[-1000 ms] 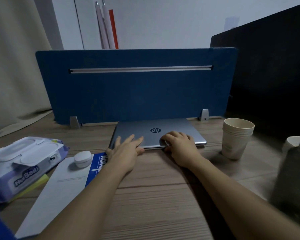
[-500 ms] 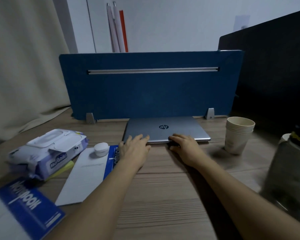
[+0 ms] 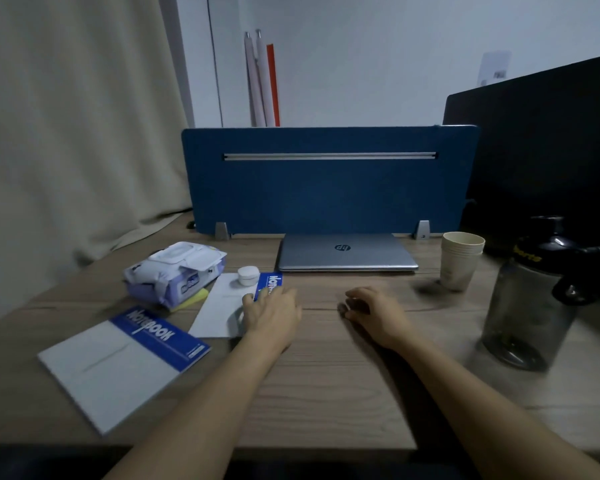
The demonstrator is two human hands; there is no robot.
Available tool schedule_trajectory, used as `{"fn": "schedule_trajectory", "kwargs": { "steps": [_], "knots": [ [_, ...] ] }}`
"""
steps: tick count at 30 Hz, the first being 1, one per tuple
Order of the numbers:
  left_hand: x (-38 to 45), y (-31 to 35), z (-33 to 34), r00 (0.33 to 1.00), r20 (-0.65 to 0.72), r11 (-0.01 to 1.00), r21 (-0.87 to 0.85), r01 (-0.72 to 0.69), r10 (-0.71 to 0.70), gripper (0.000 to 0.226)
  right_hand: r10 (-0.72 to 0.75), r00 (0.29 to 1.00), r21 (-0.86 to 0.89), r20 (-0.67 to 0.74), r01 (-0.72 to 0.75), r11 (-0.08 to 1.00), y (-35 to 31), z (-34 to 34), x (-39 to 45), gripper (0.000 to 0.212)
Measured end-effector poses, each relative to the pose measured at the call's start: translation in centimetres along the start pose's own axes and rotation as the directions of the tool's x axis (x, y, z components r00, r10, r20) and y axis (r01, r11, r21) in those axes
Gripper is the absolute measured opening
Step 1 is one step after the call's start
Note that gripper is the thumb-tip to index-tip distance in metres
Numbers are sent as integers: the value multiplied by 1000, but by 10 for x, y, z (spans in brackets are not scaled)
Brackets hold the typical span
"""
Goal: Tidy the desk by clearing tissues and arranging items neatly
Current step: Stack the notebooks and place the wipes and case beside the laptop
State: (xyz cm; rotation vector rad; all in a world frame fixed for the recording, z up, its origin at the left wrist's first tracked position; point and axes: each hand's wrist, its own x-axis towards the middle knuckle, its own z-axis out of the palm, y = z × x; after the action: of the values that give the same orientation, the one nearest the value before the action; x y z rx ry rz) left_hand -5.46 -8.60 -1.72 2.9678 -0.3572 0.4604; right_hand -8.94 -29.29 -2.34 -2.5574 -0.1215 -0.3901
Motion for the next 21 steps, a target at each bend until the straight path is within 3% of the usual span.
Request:
{"fn": "schedule_trajectory", "kwargs": {
  "steps": [5,10,16,21],
  "knots": [
    [-35,-24,-11,999,33,999,-33,14,-13,45,-8,1000,68,3,8,998,-25,7,-22,47],
    [-51,-63,-23,999,1,999,-21,37,-37,50,-25,999,114,44,20,993,-48,21,-22,51],
    [-52,-121,-42,984,-137,994,-30,107,-110,48,-61,997,220,47,49,974,-77,49,-5,50],
    [-47,-158,-48,932,-337,991,-14,137,-133,40,-92,996,232,-13,93,968,-98,74,21,44]
  ]
}}
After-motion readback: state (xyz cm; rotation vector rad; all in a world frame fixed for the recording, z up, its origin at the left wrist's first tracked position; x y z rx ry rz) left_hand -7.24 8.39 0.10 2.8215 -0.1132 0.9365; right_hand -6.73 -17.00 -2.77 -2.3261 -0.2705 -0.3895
